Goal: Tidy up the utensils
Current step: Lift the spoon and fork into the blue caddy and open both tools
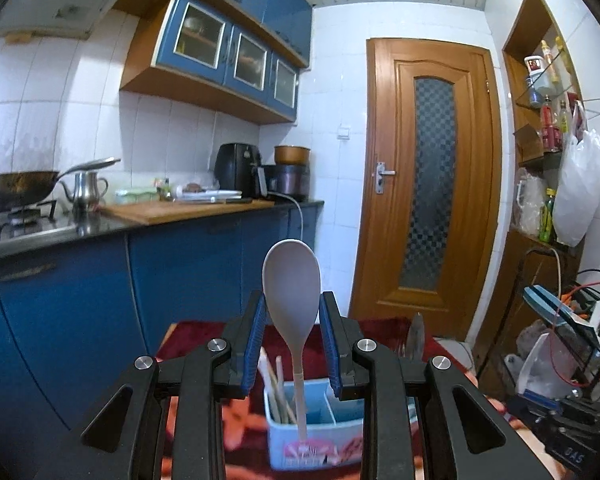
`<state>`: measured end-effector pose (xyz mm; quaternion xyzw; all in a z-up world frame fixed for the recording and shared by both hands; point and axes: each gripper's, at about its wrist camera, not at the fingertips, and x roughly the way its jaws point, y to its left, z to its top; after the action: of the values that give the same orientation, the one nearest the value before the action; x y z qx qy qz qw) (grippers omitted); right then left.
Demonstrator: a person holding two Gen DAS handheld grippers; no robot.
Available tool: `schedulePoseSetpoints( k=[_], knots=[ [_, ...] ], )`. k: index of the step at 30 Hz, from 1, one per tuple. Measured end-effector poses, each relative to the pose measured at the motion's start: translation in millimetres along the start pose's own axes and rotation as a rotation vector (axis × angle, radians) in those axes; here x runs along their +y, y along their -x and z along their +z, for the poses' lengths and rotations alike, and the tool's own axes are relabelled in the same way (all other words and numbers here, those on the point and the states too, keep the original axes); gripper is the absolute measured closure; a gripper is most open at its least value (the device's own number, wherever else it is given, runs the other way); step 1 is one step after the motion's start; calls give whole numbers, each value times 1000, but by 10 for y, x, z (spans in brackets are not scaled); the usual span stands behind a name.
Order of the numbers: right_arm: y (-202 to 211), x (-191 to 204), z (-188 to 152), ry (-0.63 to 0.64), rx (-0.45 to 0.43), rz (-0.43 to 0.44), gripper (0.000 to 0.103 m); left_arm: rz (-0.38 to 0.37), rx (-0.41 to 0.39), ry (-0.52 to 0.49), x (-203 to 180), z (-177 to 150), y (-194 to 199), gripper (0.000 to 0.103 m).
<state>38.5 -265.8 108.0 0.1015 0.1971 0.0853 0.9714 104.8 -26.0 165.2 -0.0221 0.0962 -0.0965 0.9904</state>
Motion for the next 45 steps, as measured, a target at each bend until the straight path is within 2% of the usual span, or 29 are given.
schedulePoseSetpoints(
  k=[6,15,21,32,37,45],
  knots=[
    [-110,30,141,17,-33,-9,88,0,-21,-26,-89,-47,-227,76],
    [-425,63,309,30,-58,-20,88,-7,40,-13,-48,-300,-527,76],
    [-721,112,314,64,-30,-46,91,-16,93,-5,-25,-471,-675,75],
    [-1110,36,117,62,71,-60,91,-18,131,-1,-11,-595,-786,75],
    [-1152,-18,53,37,112,-51,91,-30,159,-1,-25,-604,-807,75],
    [-901,17,73,34,84,-26,90,-52,169,-9,-65,-530,-636,71]
  ],
)
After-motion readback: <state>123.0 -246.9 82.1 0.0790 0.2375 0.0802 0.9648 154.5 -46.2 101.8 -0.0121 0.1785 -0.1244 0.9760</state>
